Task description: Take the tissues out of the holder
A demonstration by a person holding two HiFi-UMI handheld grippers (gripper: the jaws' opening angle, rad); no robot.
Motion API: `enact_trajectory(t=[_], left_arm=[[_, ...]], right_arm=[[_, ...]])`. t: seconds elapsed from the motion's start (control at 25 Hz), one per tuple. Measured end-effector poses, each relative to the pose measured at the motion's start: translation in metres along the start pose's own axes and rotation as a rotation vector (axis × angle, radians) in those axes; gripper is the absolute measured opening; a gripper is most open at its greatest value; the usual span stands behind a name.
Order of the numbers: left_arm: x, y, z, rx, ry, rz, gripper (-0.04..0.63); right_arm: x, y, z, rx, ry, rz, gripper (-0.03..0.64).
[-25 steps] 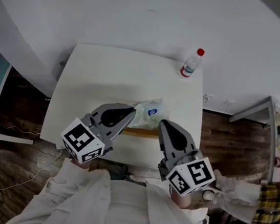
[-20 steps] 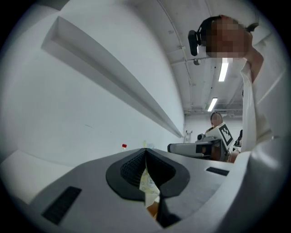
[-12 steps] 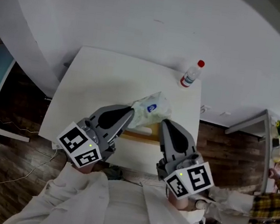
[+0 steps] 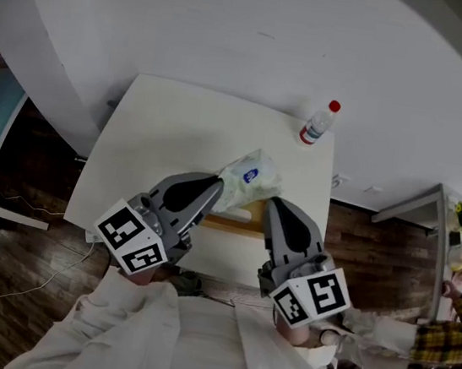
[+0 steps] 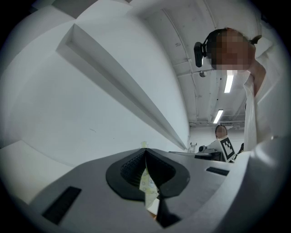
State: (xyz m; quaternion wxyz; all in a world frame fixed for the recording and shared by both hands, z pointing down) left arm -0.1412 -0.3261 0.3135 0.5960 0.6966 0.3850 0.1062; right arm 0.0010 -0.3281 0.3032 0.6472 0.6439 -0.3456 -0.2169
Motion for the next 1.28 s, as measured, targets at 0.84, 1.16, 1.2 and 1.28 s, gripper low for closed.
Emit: enact_trajectory(t=[0.84,1.16,1.2,1.28], left_arm=[[-0.0028,-0.0009,-0.0031,0.007,-0.024,0.010,0.015],[-0.0017,0.0008,-0.0033,0.004,-0.027,0.007,0.015],[-0.0015,0.0011,-0.0034,0.003,-0.027,0.005,0.015],[-0.0012,0.0016,-0.0036,0.001,-0.027,-0.001,0.015]], right_arm=[[0.0076,0.0048,-0.0035,-0.022,0.035,-0.005,0.009],[0.0074,0.0074,-0.0077,-0.040,0.042,-0.011,0.009],[0.0077,0.0080,-0.0079,-0.045,0.046,-0.012,0.009],[0.0085,0.0092,-0.0082,-0.055,0.055,-0.014,0.009]])
Point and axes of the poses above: the fingertips, and each gripper's own axes: z forward along the fingers, x to its right, y out of its underside, the point moved 4 cm from there along -z, backward along the fingers, and after that the axes turned 6 degrees about x, right-handed, at the moved point
